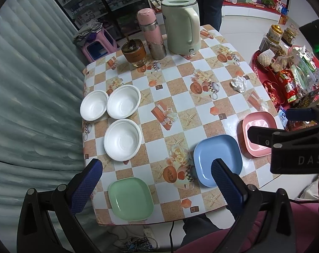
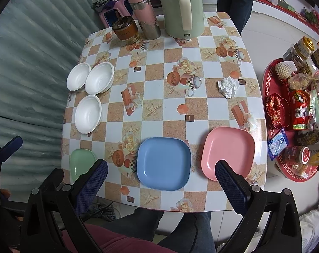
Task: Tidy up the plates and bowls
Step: 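Move both grippers to the blue plate and close them on its rim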
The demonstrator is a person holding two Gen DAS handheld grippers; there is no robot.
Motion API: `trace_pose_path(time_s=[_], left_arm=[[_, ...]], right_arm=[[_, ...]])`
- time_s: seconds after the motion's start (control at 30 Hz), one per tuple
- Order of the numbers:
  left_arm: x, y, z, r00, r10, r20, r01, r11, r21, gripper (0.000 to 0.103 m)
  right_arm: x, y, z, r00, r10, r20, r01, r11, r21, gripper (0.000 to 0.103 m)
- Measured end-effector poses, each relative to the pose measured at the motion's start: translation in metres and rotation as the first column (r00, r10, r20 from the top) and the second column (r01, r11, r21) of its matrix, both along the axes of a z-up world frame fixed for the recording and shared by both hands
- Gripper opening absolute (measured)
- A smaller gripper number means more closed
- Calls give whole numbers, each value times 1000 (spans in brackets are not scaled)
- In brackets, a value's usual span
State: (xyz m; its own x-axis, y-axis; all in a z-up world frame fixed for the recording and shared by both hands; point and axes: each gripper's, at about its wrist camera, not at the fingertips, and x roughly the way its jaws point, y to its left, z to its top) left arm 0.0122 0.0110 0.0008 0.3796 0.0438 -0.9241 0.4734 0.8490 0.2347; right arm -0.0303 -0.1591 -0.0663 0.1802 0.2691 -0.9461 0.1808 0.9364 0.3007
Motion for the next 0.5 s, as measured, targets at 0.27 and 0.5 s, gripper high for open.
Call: trace_pose_path(time_s=[0.27,0.5], left_arm=[[10,3,-37,991,13,-135,-10,1000,25,103],[6,12,-122,945,78,-318,-31,988,149,103]], right_arm=[[-8,-10,-46,990,-41,-132,55,993,103,103],[-48,-25,-151,924,-78,-376,175,957,232,103]])
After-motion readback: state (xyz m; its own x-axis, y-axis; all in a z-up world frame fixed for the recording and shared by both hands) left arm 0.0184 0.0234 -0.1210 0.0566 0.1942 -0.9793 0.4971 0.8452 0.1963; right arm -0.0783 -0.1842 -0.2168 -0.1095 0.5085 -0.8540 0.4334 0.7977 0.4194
